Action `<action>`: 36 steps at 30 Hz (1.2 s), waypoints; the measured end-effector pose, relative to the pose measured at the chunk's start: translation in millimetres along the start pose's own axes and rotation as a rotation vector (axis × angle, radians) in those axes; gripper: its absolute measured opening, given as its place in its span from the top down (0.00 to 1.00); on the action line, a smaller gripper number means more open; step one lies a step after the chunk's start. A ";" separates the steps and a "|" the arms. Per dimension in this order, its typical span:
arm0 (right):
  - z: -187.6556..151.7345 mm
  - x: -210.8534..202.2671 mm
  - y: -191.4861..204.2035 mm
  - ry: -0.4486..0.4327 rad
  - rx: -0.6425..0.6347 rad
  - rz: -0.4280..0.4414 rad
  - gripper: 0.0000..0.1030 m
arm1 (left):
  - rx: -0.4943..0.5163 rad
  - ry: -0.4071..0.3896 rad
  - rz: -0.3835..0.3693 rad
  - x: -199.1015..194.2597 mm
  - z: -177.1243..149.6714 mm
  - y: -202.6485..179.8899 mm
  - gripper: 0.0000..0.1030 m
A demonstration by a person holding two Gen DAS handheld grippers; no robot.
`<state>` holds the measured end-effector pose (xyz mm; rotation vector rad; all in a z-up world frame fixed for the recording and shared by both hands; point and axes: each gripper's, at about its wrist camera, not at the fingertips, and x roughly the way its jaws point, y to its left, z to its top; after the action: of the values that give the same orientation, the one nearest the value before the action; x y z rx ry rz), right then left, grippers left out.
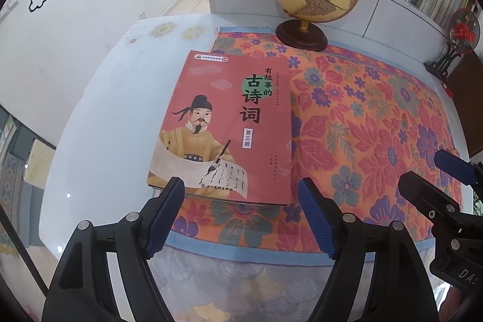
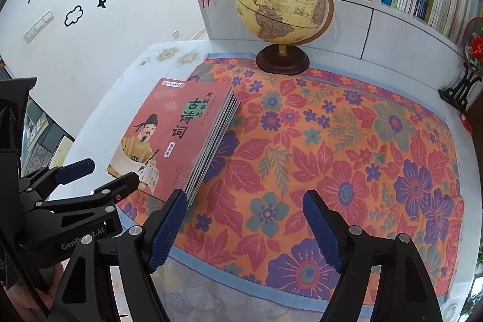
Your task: Organize books
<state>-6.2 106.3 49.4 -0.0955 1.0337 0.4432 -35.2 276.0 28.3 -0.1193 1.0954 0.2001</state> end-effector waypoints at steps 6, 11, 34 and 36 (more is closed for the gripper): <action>0.6 -0.2 -1.0 -0.002 0.000 -0.002 0.25 | 0.016 0.002 0.015 1.2 -0.1 -3.9 0.26; 0.9 -0.2 -2.3 -0.001 0.003 0.000 0.25 | 0.023 0.005 0.014 1.2 0.4 -4.0 0.25; 2.5 -5.6 -6.7 -0.026 0.012 -0.015 0.25 | 0.031 -0.004 0.016 0.6 2.2 -4.0 0.22; 2.6 -5.8 -6.4 -0.026 0.012 -0.014 0.25 | 0.033 -0.004 0.017 0.7 2.0 -4.2 0.22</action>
<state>-4.1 99.5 54.7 -0.0864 1.0095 0.4242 -32.2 272.4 28.5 -0.0802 1.0953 0.1979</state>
